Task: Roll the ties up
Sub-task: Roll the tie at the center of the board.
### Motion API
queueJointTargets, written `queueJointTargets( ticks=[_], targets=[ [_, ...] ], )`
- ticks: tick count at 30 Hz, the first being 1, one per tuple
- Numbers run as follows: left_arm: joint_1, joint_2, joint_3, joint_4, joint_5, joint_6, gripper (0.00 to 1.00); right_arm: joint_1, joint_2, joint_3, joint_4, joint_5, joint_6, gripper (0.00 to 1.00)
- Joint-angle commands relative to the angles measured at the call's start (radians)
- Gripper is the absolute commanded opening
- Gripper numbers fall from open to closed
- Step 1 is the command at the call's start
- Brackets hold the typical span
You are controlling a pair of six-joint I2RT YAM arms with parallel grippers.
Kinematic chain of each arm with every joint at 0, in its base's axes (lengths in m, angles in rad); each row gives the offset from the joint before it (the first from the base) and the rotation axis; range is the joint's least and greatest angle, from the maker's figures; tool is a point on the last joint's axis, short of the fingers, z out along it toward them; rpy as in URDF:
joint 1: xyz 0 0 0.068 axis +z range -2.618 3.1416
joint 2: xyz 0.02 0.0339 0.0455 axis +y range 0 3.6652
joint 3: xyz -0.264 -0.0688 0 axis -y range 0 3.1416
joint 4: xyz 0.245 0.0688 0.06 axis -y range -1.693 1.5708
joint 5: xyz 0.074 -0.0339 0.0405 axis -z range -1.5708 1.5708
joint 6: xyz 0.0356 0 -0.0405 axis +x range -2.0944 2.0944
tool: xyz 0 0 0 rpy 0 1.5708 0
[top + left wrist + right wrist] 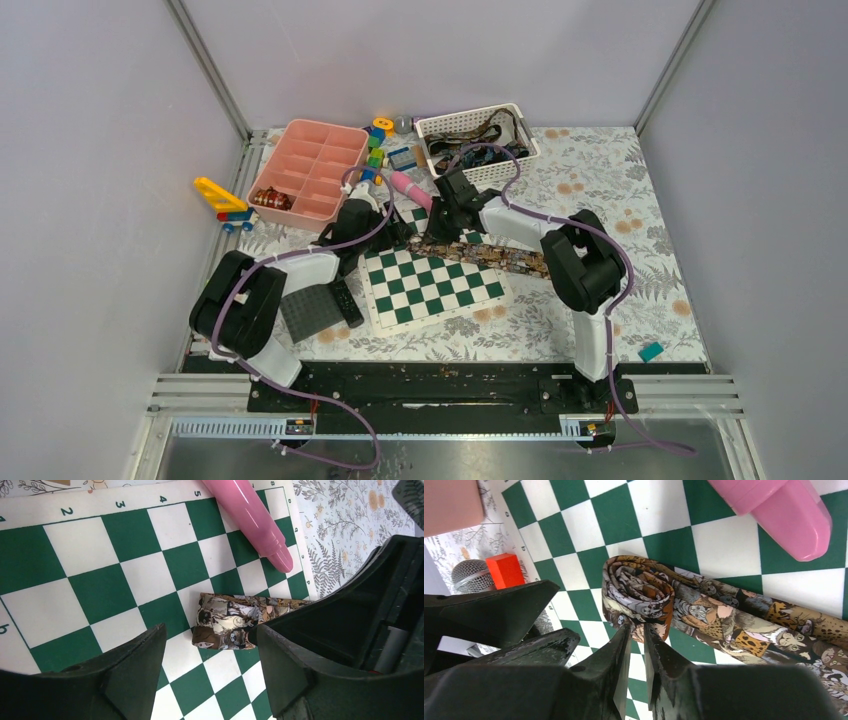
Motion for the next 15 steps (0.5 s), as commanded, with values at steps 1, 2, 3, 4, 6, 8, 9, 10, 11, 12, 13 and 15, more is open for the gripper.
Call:
queueJointTargets(
  ticks=[1, 2, 3, 4, 6, 8, 9, 10, 11, 12, 13, 15],
  targets=[
    [-0.004, 0.013, -0.003, 0.066, 0.04, -0.001, 0.68, -0.004, 0.005, -0.015, 0.021, 0.032, -0.008, 0.22],
    [-0.004, 0.016, -0.005, 0.072, 0.048, -0.001, 0.68, -0.003, 0.001, -0.025, 0.022, 0.039, -0.006, 0.22],
    [-0.005, 0.02, -0.006, 0.075, 0.055, -0.002, 0.68, -0.003, -0.004, -0.031, 0.02, 0.045, -0.003, 0.22],
    [-0.005, 0.024, -0.008, 0.079, 0.061, 0.0, 0.68, -0.004, -0.007, -0.036, 0.021, 0.051, -0.001, 0.22],
    [-0.007, 0.028, -0.008, 0.088, 0.074, 0.002, 0.68, -0.005, -0.007, -0.045, 0.022, 0.058, 0.007, 0.22],
    [-0.009, 0.033, -0.006, 0.092, 0.081, 0.004, 0.68, -0.008, -0.007, -0.051, 0.02, 0.059, 0.018, 0.21],
    [-0.01, 0.037, -0.004, 0.094, 0.085, 0.004, 0.68, -0.01, -0.007, -0.055, 0.02, 0.06, 0.023, 0.21],
    [-0.011, 0.041, -0.001, 0.096, 0.089, 0.006, 0.67, -0.011, -0.008, -0.058, 0.02, 0.063, 0.029, 0.21],
    [-0.012, 0.043, 0.001, 0.098, 0.093, 0.008, 0.67, -0.012, -0.008, -0.062, 0.019, 0.066, 0.034, 0.21],
    [-0.013, 0.048, 0.004, 0.1, 0.096, 0.011, 0.67, -0.014, -0.009, -0.067, 0.02, 0.069, 0.037, 0.21],
    [-0.014, 0.053, 0.005, 0.101, 0.099, 0.012, 0.67, -0.015, -0.012, -0.071, 0.021, 0.072, 0.039, 0.21],
    [-0.015, 0.063, 0.005, 0.11, 0.107, 0.013, 0.67, -0.018, -0.015, -0.078, 0.019, 0.075, 0.045, 0.2]
  ],
)
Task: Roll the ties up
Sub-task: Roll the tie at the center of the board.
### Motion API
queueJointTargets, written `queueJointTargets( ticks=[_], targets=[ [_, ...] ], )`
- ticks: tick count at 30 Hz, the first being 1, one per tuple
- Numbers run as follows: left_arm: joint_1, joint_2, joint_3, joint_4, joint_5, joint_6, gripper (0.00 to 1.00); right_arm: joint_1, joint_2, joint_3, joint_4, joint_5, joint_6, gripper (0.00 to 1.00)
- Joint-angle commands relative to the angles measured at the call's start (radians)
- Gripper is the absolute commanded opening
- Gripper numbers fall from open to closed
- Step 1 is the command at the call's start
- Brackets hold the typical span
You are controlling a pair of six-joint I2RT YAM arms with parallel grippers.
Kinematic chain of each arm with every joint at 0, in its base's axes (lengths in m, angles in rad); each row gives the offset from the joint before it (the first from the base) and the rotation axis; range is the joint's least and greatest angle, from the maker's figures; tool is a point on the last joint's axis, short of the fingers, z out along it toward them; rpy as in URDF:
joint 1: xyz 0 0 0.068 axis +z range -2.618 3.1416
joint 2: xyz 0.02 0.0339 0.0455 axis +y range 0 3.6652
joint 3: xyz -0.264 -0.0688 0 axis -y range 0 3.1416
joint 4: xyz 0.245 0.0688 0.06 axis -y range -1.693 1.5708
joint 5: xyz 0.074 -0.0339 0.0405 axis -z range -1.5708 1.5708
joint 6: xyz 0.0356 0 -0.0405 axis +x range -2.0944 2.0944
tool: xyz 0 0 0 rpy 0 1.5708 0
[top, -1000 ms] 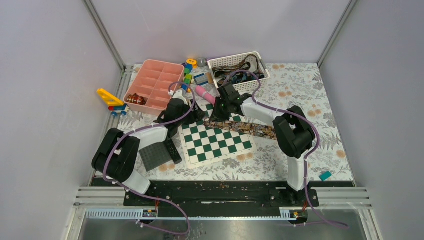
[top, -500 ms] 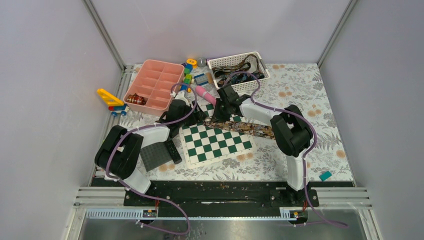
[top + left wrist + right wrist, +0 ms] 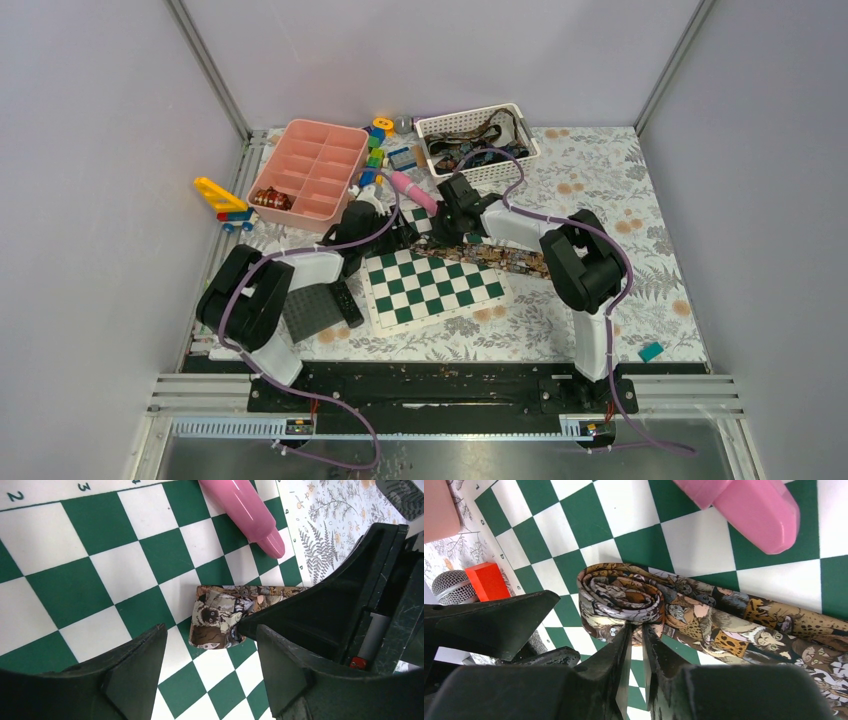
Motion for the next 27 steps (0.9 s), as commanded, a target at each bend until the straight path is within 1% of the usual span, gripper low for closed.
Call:
queueJointTargets(
  ticks=[1, 14, 21, 27],
  targets=[
    [-0.006, 0.023, 0.003, 0.076, 0.039, 0.012, 0.67, -0.012, -0.02, -0.032, -0.003, 0.05, 0.026, 0.2],
    [-0.013, 0.074, 0.006, 0.149, 0.085, 0.011, 0.66, -0.028, -0.013, -0.043, -0.003, 0.024, 0.041, 0.2],
    [-0.019, 0.104, 0.015, 0.173, 0.105, 0.007, 0.6, -0.034, -0.014, -0.048, -0.001, 0.016, 0.044, 0.2],
    [-0.021, 0.125, 0.014, 0.193, 0.108, 0.001, 0.6, -0.039, -0.015, -0.053, -0.003, 0.01, 0.045, 0.19]
  ],
)
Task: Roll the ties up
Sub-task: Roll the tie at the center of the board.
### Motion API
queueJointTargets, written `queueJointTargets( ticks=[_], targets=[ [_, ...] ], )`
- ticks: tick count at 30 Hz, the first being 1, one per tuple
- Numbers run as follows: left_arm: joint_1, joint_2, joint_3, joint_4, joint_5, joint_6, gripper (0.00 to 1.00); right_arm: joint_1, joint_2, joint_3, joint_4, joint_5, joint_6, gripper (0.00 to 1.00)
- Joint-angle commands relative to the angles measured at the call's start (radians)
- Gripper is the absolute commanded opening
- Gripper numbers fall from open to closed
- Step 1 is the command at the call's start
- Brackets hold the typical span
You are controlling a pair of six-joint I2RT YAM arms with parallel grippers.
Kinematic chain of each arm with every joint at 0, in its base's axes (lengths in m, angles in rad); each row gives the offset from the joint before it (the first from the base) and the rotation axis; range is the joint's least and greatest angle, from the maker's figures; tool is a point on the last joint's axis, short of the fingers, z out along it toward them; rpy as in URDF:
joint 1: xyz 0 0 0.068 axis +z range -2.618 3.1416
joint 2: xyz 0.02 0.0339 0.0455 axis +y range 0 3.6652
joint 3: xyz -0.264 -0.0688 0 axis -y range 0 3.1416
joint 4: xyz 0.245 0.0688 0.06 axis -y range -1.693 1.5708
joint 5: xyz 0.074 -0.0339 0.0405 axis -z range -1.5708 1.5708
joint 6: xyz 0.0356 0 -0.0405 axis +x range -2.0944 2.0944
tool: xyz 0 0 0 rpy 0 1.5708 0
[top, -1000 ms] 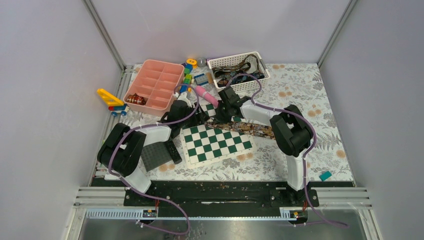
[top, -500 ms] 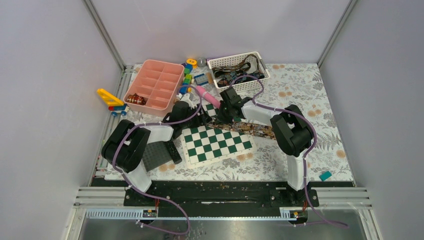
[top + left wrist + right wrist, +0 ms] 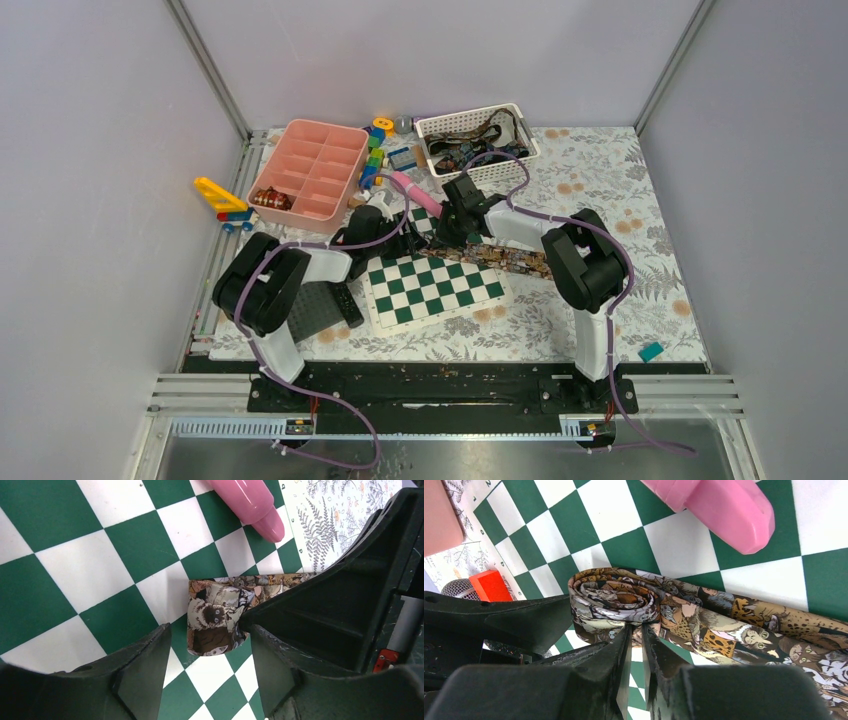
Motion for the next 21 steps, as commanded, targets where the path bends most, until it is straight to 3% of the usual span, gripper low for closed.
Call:
queueJointTargets(
  ticks=[1, 21],
  targets=[
    [-0.005, 0.014, 0.015, 0.088, 0.025, -0.001, 0.6, -0.013, -0.011, -0.022, -0.022, 0.027, 0.001, 0.19],
    [-0.005, 0.056, 0.03, 0.132, 0.023, -0.034, 0.56, -0.015, -0.007, -0.022, -0.022, 0.012, 0.002, 0.19]
  ],
)
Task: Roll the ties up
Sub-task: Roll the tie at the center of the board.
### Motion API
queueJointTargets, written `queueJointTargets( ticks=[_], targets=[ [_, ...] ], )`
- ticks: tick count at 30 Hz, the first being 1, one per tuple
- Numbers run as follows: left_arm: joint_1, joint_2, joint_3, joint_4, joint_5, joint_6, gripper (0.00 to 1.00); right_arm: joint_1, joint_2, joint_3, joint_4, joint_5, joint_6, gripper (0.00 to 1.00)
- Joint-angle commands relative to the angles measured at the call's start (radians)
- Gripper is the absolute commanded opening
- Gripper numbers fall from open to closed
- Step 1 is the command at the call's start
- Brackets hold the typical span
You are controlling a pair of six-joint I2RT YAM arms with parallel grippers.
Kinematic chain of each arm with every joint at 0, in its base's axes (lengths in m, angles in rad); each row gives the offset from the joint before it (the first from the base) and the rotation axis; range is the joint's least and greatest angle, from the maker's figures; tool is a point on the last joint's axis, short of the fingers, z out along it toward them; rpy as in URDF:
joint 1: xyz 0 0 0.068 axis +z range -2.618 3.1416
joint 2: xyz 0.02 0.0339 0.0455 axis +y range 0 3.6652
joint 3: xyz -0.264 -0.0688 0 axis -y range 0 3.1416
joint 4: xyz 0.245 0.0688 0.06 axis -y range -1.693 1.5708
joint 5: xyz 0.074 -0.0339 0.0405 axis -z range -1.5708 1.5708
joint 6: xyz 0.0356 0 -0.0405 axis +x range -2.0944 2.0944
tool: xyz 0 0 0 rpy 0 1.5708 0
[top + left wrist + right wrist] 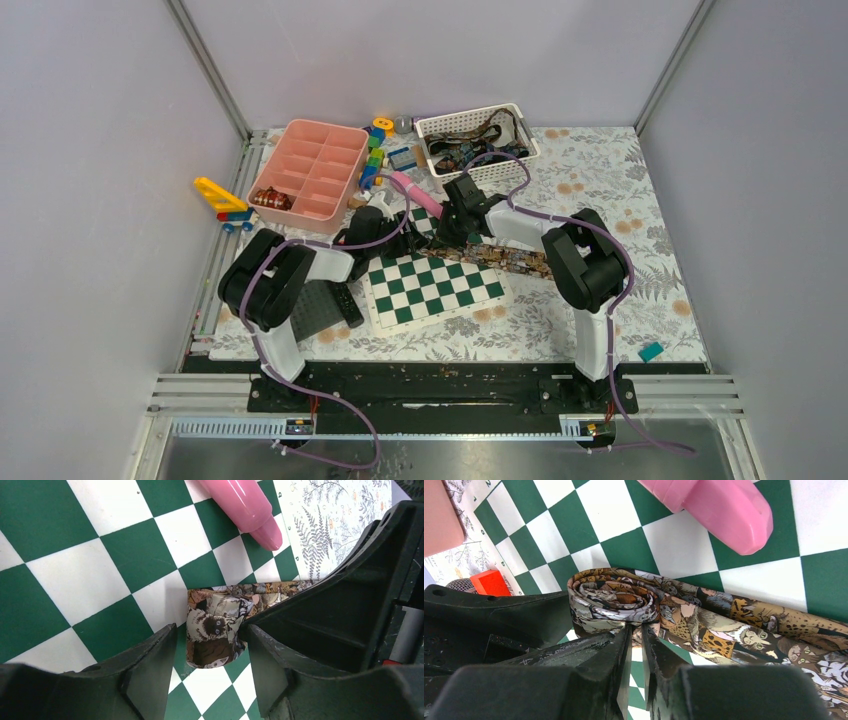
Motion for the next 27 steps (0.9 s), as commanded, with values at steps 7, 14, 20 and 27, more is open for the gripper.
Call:
queueJointTargets(
  ticks=[7, 14, 20, 27],
  targets=[
    [-0.005, 0.032, 0.036, 0.076, 0.039, -0.019, 0.5, -0.011, -0.008, -0.023, -0.027, 0.021, 0.001, 0.19],
    [-0.006, 0.031, 0.036, 0.081, 0.059, -0.013, 0.37, -0.011, -0.01, -0.02, -0.026, 0.02, 0.001, 0.18],
    [-0.009, 0.016, 0.037, 0.047, 0.048, -0.005, 0.36, -0.015, -0.093, -0.045, 0.017, -0.009, -0.043, 0.21],
    [-0.013, -0.027, 0.081, -0.079, -0.014, 0.038, 0.36, -0.043, -0.34, -0.146, 0.054, -0.003, -0.082, 0.41]
  ],
)
